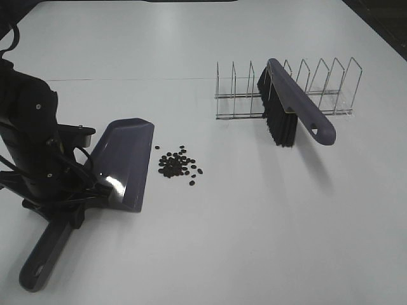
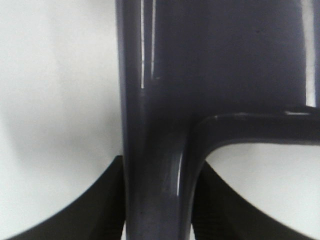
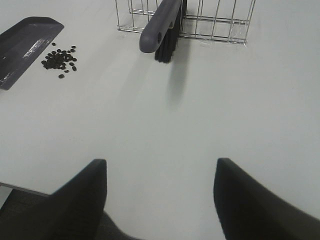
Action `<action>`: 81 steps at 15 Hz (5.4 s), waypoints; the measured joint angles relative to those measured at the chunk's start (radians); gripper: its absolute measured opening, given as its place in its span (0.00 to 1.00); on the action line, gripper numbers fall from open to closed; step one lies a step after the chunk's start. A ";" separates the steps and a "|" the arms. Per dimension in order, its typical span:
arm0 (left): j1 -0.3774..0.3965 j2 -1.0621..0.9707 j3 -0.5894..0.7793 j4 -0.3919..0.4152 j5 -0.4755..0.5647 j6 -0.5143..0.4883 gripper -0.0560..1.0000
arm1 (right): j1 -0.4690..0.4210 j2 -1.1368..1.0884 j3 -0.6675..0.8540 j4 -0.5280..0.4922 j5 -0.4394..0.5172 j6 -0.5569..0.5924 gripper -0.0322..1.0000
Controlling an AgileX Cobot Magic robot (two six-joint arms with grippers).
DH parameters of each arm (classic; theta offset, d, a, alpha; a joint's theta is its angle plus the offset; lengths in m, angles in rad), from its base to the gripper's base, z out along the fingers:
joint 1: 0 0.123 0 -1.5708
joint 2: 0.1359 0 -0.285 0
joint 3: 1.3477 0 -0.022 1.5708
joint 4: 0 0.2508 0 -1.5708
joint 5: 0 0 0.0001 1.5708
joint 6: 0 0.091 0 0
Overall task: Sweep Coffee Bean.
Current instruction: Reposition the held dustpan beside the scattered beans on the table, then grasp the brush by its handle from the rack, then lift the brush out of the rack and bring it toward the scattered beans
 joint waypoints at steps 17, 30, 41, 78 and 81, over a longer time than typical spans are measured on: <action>0.000 -0.103 0.000 0.017 0.090 -0.010 0.35 | 0.000 0.148 -0.046 -0.020 0.012 0.069 0.88; 0.000 -0.103 0.000 0.007 0.090 0.005 0.35 | 0.000 1.415 -0.786 0.048 0.078 0.071 0.96; 0.000 -0.103 0.000 0.006 0.084 0.012 0.35 | 0.000 2.140 -1.419 0.108 0.092 -0.028 0.96; 0.000 -0.103 0.000 0.017 0.069 0.012 0.35 | 0.000 2.488 -1.668 0.076 0.107 0.080 0.54; 0.000 -0.103 0.000 0.017 0.069 0.012 0.35 | 0.000 2.488 -1.668 0.083 0.107 0.080 0.54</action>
